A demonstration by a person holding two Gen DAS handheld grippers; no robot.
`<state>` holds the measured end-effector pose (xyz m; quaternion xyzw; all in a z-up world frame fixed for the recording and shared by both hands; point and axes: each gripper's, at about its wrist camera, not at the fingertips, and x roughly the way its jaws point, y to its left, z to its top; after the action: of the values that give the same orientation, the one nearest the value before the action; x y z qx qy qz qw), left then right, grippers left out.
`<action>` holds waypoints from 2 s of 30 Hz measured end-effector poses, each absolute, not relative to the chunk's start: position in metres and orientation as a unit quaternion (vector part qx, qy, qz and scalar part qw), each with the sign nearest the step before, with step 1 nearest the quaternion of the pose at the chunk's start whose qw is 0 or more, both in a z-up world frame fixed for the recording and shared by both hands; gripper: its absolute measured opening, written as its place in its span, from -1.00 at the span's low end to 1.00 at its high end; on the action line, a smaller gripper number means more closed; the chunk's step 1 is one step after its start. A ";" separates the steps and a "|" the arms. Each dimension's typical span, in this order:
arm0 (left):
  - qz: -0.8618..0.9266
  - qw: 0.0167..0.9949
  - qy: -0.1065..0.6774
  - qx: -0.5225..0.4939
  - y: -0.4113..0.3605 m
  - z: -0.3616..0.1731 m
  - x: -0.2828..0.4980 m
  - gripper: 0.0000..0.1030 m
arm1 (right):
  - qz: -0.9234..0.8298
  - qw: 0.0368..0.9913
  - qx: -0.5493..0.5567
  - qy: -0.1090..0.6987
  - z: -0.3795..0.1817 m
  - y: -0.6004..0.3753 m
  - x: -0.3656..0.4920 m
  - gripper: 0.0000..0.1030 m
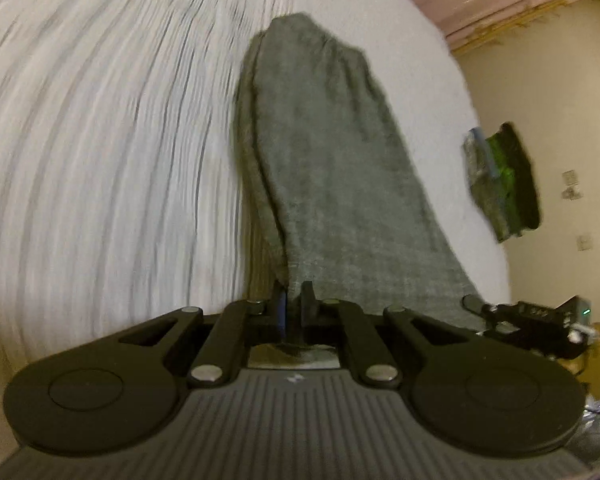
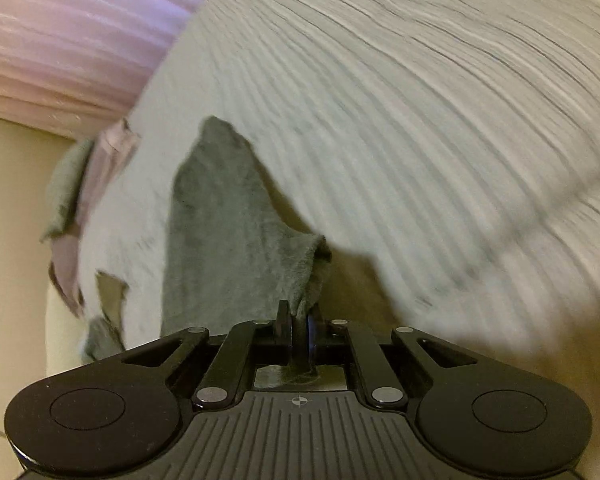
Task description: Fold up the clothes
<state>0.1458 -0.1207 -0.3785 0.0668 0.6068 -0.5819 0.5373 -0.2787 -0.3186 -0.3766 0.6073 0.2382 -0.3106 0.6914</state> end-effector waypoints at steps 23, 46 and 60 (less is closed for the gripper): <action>-0.474 0.636 0.531 0.298 -0.142 -0.356 0.078 -0.65 | -0.368 0.728 0.308 0.489 -0.367 -0.239 -0.202 0.25; -0.525 0.668 0.400 0.344 -0.016 -0.150 0.072 -0.05 | -0.437 0.711 0.372 0.406 -0.184 -0.091 -0.174 0.88; -0.555 0.665 0.379 0.325 0.026 -0.123 0.066 0.05 | -0.437 0.722 0.351 0.405 -0.164 -0.040 -0.168 0.99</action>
<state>0.0664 0.0261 -0.1228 0.3252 0.3794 -0.5549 0.6651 -0.1684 -0.0398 -0.1640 0.3508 0.4052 -0.4371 0.7223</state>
